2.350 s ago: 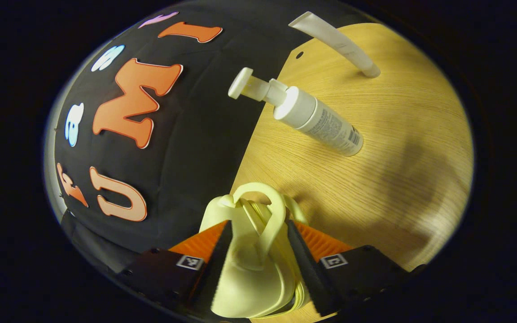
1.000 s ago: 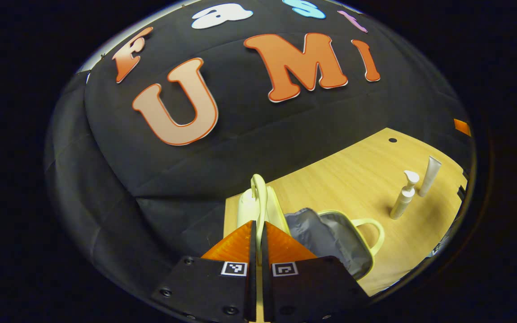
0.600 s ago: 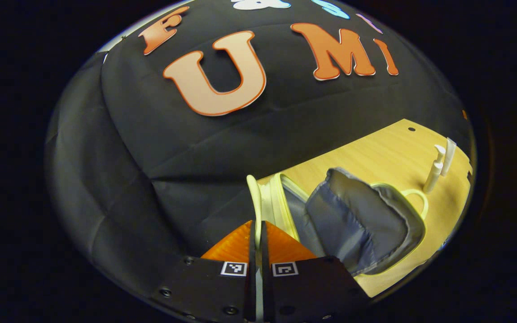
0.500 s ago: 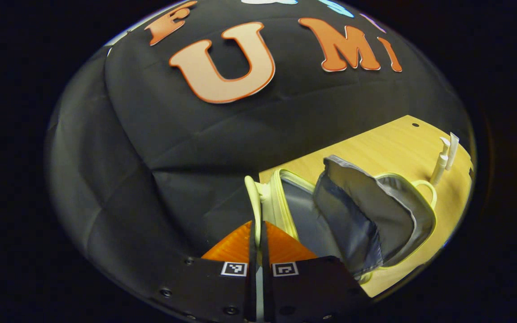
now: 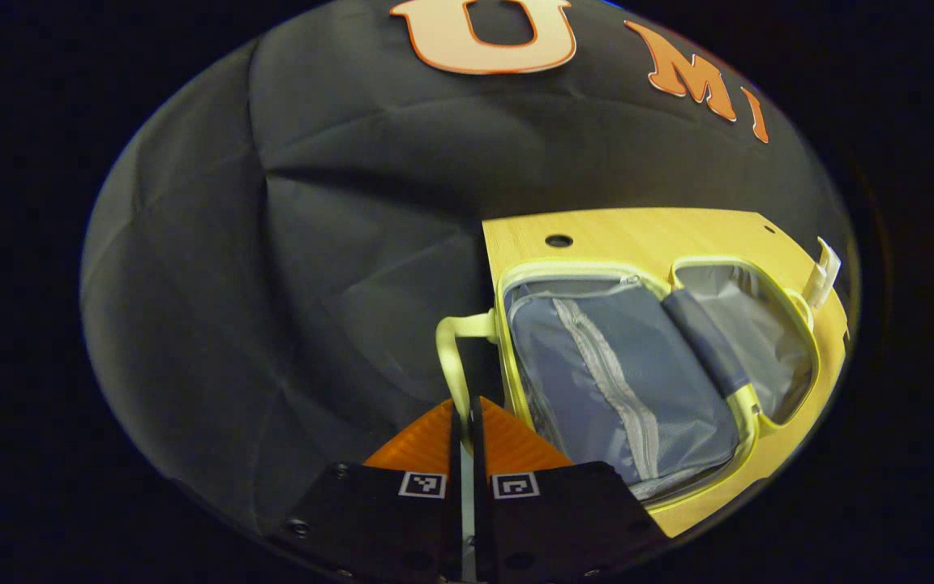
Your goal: First open the suitcase, pack the skin care products into it, and then close the suitcase.
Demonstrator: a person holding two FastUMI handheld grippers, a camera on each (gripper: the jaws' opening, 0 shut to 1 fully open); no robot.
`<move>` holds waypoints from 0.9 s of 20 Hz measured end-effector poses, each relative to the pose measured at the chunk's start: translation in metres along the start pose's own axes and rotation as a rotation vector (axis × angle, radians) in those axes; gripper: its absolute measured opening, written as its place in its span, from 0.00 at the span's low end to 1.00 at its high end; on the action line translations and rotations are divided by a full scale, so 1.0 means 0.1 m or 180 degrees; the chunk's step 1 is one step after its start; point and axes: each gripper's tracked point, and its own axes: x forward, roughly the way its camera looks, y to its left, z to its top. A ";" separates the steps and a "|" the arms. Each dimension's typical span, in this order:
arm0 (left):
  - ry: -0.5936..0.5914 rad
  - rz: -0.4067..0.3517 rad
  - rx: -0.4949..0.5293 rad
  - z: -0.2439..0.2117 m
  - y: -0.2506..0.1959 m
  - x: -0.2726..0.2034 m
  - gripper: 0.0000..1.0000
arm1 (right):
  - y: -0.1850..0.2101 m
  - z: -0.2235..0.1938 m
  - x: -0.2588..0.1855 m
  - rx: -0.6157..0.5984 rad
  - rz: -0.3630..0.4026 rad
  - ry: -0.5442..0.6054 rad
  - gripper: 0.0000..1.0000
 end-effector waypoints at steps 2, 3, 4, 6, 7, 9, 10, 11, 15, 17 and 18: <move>0.0079 -0.0031 -0.0001 -0.10 0.02 0.05 0.07 | 0.02 0.00 -0.02 -0.0003 -0.0014 -0.0004 0.95; 0.0175 -0.0028 0.0029 -0.19 0.03 0.06 0.19 | 0.03 0.00 -0.03 -0.0006 -0.0013 -0.0002 0.95; 0.0221 -0.0007 0.0060 -0.22 0.05 0.06 0.24 | 0.04 -0.01 -0.03 -0.0012 -0.0007 -0.0004 0.95; 0.0211 0.0205 0.0122 -0.19 0.19 0.06 0.42 | 0.05 -0.04 -0.04 -0.0031 -0.0004 0.0000 0.95; 0.0171 0.0263 0.0113 -0.15 0.23 0.03 0.52 | 0.04 -0.06 -0.04 -0.0044 -0.0001 0.0010 0.95; 0.0056 0.0422 0.0114 0.01 0.28 -0.10 0.74 | 0.01 -0.08 -0.02 -0.0062 0.0013 0.0036 0.95; -0.0086 0.0510 0.0112 0.15 0.28 -0.21 0.87 | -0.02 -0.10 0.00 -0.0078 0.0031 0.0046 0.95; -0.0256 0.0593 0.0090 0.34 0.24 -0.35 1.00 | -0.04 -0.09 0.03 -0.0110 0.0058 0.0044 0.95; -0.1243 0.0936 -0.0056 1.37 -0.32 -1.22 0.99 | -0.16 -0.07 0.23 -0.0246 0.0228 0.0040 0.95; -0.1664 0.0945 -0.0169 1.84 -0.99 -1.75 0.99 | -0.25 -0.09 0.34 -0.0250 0.0339 0.0089 0.95; -0.1809 0.0894 -0.0236 2.00 -1.36 -1.97 0.99 | -0.30 -0.11 0.43 -0.0247 0.0397 0.0118 0.95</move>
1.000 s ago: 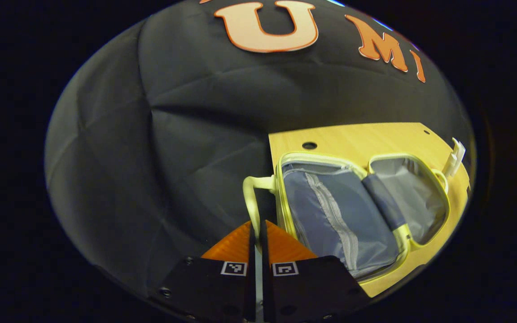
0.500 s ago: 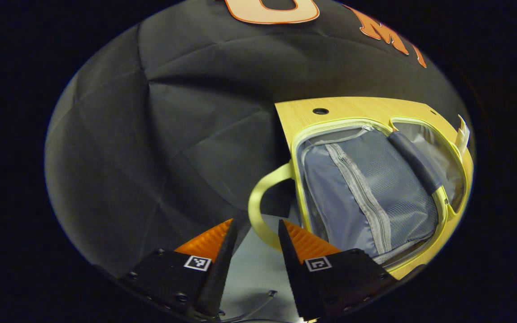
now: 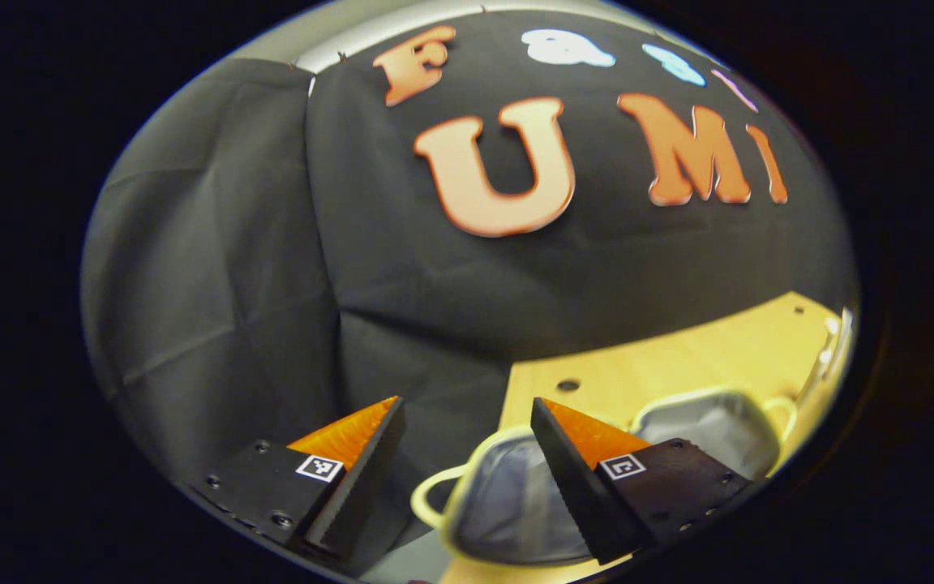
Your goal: First open the suitcase, pack the skin care products into it, and then close the suitcase.
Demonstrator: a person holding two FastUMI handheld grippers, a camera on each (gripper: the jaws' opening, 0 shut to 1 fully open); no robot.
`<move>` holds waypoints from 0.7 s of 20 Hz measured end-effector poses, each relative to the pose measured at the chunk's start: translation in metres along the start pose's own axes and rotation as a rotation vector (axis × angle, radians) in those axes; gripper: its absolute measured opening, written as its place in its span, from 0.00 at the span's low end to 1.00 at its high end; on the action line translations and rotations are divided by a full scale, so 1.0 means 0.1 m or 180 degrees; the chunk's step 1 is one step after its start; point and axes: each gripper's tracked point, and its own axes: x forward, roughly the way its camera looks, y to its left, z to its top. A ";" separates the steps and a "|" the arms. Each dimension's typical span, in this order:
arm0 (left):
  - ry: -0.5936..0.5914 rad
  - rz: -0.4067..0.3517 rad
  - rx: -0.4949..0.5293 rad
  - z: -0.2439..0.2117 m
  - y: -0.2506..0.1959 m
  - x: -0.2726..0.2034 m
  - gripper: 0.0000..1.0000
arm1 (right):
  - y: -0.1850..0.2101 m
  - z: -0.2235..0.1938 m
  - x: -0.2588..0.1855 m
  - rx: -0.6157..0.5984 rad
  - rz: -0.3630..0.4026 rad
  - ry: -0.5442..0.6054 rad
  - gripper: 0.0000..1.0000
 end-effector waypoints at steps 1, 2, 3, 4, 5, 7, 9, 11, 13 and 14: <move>-0.0085 -0.0081 -0.0114 0.17 -0.34 -0.22 0.98 | -0.07 -0.03 0.06 -0.0002 0.0045 0.0041 0.95; -0.0119 -0.0244 -0.0236 0.32 -0.75 -0.38 1.00 | -0.13 -0.08 0.12 -0.0008 0.0090 0.0078 0.95; -0.0117 -0.0401 -0.0337 0.40 -1.19 -0.52 0.99 | -0.20 -0.10 0.17 -0.0024 0.0132 0.0094 0.95; -0.0089 -0.0532 -0.0429 0.41 -1.61 -0.64 0.99 | -0.28 -0.13 0.22 -0.0051 0.0151 0.0109 0.95; -0.0039 -0.0738 -0.0474 0.36 -2.11 -0.73 0.99 | -0.36 -0.18 0.27 -0.0074 0.0167 0.0149 0.95; -0.0026 -0.1053 -0.0428 0.21 -2.95 -0.87 0.99 | -0.48 -0.28 0.37 -0.0100 0.0211 0.0215 0.95; 0.0079 -0.1263 -0.0342 0.00 -3.62 -1.03 0.99 | -0.61 -0.41 0.46 -0.0119 0.0235 0.0308 0.95; 0.0215 -0.1417 -0.0182 -0.30 -4.15 -1.16 0.99 | -0.70 -0.51 0.51 -0.0132 0.0262 0.0386 0.95; 0.0315 -0.1528 -0.0038 -0.62 -4.58 -1.15 0.99 | -0.81 -0.56 0.54 -0.0151 0.0264 0.0400 0.96; 0.0352 -0.1576 -0.0007 -0.76 -4.76 -1.16 0.99 | -0.87 -0.59 0.54 -0.0172 0.0248 0.0402 0.95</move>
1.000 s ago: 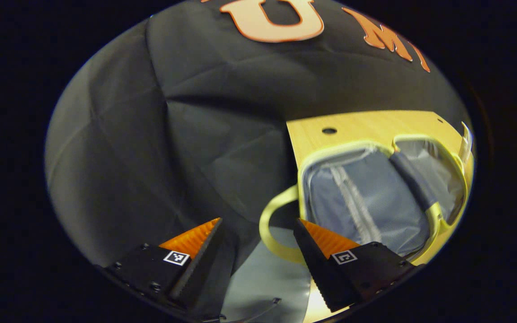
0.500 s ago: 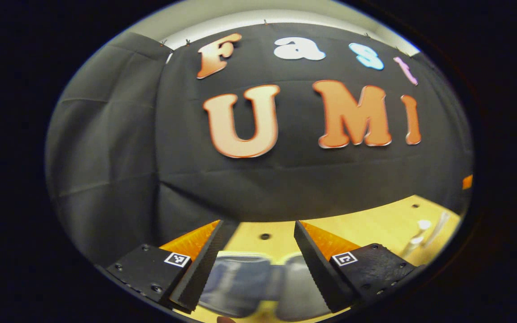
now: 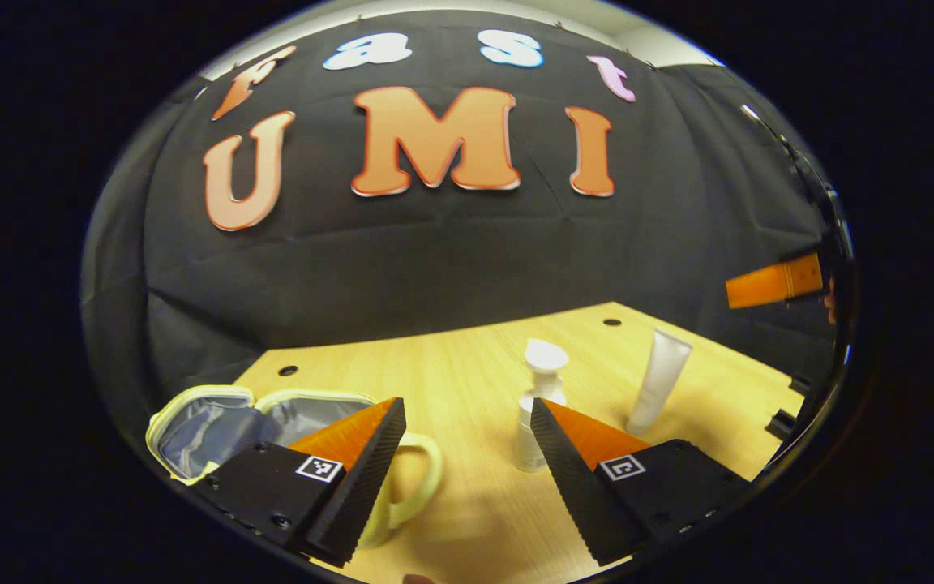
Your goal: First open the suitcase, pack the skin care products into it, and then close the suitcase.
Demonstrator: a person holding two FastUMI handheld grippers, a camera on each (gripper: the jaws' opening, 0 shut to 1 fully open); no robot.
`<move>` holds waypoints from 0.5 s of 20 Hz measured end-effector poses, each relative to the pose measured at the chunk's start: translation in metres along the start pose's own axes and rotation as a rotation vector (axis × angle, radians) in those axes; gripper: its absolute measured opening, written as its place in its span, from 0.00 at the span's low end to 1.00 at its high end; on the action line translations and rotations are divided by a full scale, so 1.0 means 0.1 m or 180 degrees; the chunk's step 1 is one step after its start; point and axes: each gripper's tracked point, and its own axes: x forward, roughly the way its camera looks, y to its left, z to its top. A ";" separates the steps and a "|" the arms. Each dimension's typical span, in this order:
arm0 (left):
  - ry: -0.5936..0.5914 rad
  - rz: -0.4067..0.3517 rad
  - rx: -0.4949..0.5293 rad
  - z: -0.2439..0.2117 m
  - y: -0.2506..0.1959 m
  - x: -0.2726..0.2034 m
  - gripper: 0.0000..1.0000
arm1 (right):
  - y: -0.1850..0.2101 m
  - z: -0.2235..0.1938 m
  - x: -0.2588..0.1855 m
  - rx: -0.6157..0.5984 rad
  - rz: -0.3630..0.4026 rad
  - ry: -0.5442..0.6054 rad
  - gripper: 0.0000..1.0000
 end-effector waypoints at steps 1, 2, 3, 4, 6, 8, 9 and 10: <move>0.0032 -0.0053 0.0002 -0.11 -0.12 0.08 0.99 | -0.05 -0.04 0.00 -0.0011 -0.0020 0.0014 0.96; 0.0063 -0.0111 -0.0001 -0.21 -0.24 0.16 0.99 | -0.11 -0.07 0.00 -0.0017 -0.0034 0.0033 0.95; 0.0084 -0.0161 0.0035 -0.28 -0.34 0.23 0.99 | -0.15 -0.12 0.01 -0.0023 -0.0050 0.0065 0.95; 0.0109 -0.0182 0.0093 -0.34 -0.41 0.31 0.99 | -0.18 -0.17 0.02 -0.0028 -0.0060 0.0108 0.95; 0.0154 -0.0206 0.0163 -0.52 -0.54 0.50 0.99 | -0.24 -0.25 0.03 -0.0043 -0.0079 0.0166 0.96; 0.0132 -0.0197 0.0162 -0.59 -0.60 0.66 0.99 | -0.28 -0.29 0.03 -0.0082 -0.0106 0.0180 0.96; 0.0137 -0.0130 0.0162 -0.60 -0.58 0.73 0.99 | -0.30 -0.32 0.03 -0.0099 -0.0116 0.0196 0.96; 0.0131 -0.0078 0.0158 -0.62 -0.56 0.80 1.00 | -0.30 -0.36 0.04 -0.0108 -0.0115 0.0226 0.96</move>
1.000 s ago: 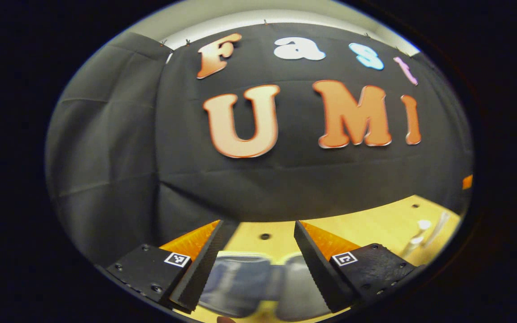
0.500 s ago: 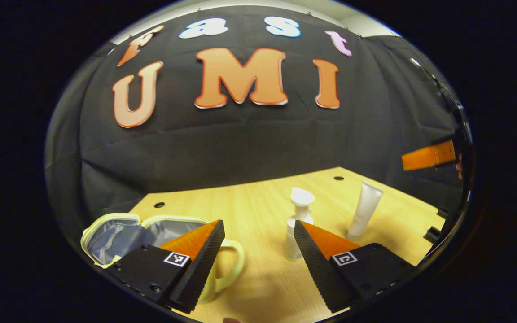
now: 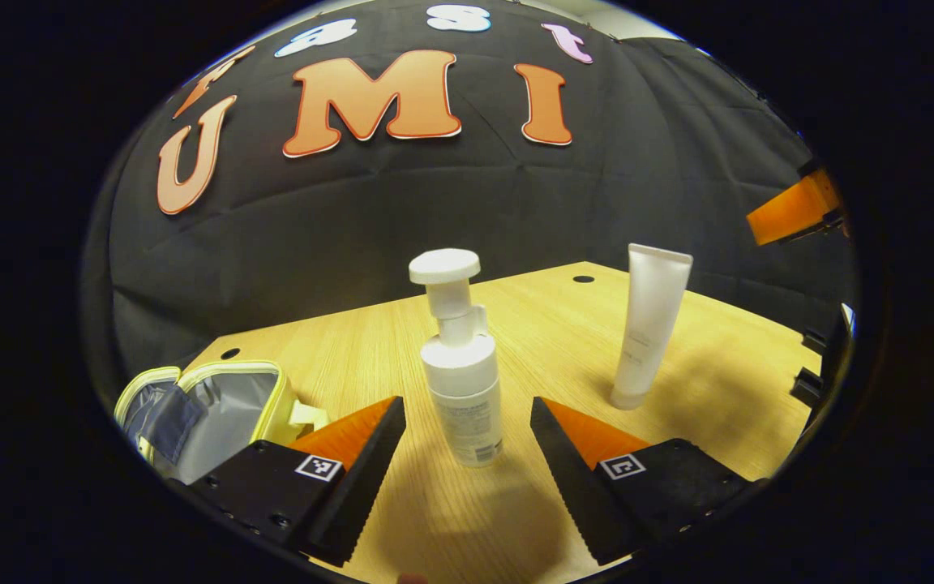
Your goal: First open the suitcase, pack the skin care products into it, and then close the suitcase.
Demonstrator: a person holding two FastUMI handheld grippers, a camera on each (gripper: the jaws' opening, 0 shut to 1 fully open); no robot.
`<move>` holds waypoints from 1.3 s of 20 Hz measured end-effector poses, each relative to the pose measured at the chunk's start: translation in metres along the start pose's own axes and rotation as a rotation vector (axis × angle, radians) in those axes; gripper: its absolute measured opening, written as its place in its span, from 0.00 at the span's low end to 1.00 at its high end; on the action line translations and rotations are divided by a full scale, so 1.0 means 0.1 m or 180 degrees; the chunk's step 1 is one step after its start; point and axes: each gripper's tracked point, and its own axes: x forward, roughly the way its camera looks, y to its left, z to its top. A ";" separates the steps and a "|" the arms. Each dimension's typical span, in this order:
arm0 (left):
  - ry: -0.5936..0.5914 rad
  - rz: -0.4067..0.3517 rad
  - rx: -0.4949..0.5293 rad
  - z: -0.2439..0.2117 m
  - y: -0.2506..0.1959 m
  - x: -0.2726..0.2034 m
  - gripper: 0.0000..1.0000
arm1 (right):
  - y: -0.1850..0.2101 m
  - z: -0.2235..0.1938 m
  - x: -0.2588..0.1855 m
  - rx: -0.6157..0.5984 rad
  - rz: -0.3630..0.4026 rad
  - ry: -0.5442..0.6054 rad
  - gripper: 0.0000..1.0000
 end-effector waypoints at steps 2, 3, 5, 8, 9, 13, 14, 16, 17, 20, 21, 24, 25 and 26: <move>-0.0020 0.0023 -0.0024 0.01 0.00 0.12 0.99 | 0.00 -0.07 0.01 0.0011 0.0009 0.0052 0.95; -0.0022 0.0022 -0.0027 -0.01 -0.02 0.17 0.99 | 0.00 -0.09 0.02 0.0019 0.0010 0.0073 0.95; 0.0008 -0.0037 -0.0057 -0.04 -0.06 0.24 1.00 | 0.02 -0.12 0.04 0.0018 0.0008 0.0093 0.96; 0.0002 -0.0063 -0.0151 -0.04 -0.07 0.29 0.92 | 0.06 -0.16 0.03 -0.0030 0.0019 0.0109 0.95; 0.0012 -0.0090 -0.0204 -0.03 -0.09 0.30 0.79 | 0.08 -0.16 0.03 -0.0059 0.0025 0.0115 0.95; 0.0096 -0.0187 -0.0301 -0.02 -0.08 0.28 0.63 | 0.19 -0.22 0.00 -0.0098 0.0106 0.0148 0.95; 0.0147 -0.0194 -0.0363 -0.03 -0.07 0.27 0.61 | 0.22 -0.23 -0.02 -0.0094 0.0137 0.0151 0.96; 0.0191 -0.0214 -0.0503 0.03 -0.05 0.16 0.61 | 0.32 -0.23 -0.05 -0.0106 0.0203 0.0134 0.95; 0.0192 -0.0205 -0.0502 0.09 0.00 0.09 0.62 | 0.36 -0.23 -0.06 -0.0124 0.0228 0.0118 0.95; 0.0219 -0.0159 -0.0378 0.25 0.16 -0.16 0.61 | 0.50 -0.26 -0.06 -0.0196 0.0305 0.0083 0.95; 0.0228 -0.0170 -0.0402 0.32 0.20 -0.26 0.62 | 0.55 -0.28 -0.04 -0.0203 0.0334 0.0091 0.96; 0.0232 -0.0150 -0.0490 0.54 0.39 -0.57 0.62 | 0.74 -0.36 0.09 -0.0213 0.0420 0.0119 0.96; 0.0226 -0.0134 -0.0477 0.60 0.46 -0.67 0.61 | 0.79 -0.38 0.15 -0.0233 0.0426 0.0125 0.95; 0.0222 -0.0114 -0.0432 0.65 0.55 -0.77 0.61 | 0.84 -0.39 0.21 -0.0243 0.0452 0.0139 0.95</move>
